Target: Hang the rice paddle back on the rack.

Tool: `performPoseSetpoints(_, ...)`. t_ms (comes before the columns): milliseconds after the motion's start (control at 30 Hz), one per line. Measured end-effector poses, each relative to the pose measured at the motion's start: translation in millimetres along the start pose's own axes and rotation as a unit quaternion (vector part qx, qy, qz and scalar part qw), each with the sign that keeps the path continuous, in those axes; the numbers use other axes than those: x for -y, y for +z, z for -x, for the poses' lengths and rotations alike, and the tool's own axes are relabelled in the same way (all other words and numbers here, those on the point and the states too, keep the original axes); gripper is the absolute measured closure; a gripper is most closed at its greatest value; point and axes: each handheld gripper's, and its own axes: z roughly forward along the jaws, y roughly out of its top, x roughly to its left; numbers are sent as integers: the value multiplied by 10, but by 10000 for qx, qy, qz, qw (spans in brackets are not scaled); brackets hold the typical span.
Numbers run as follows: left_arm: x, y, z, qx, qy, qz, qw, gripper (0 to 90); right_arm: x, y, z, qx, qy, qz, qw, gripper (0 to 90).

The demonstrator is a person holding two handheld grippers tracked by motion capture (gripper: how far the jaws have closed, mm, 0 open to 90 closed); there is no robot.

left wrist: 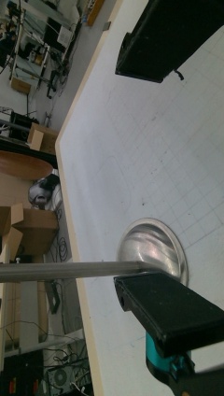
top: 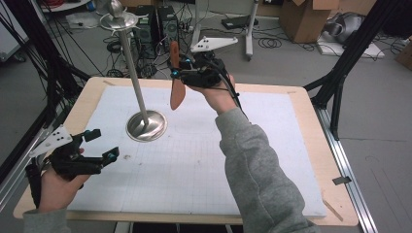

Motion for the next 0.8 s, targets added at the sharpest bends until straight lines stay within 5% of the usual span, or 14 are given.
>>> performPoseSetpoints(800, 88, -163, 9, -201, 18, -28, 9998, 24, -301, 186, -51, -122, -138, 22, 9998, 647)
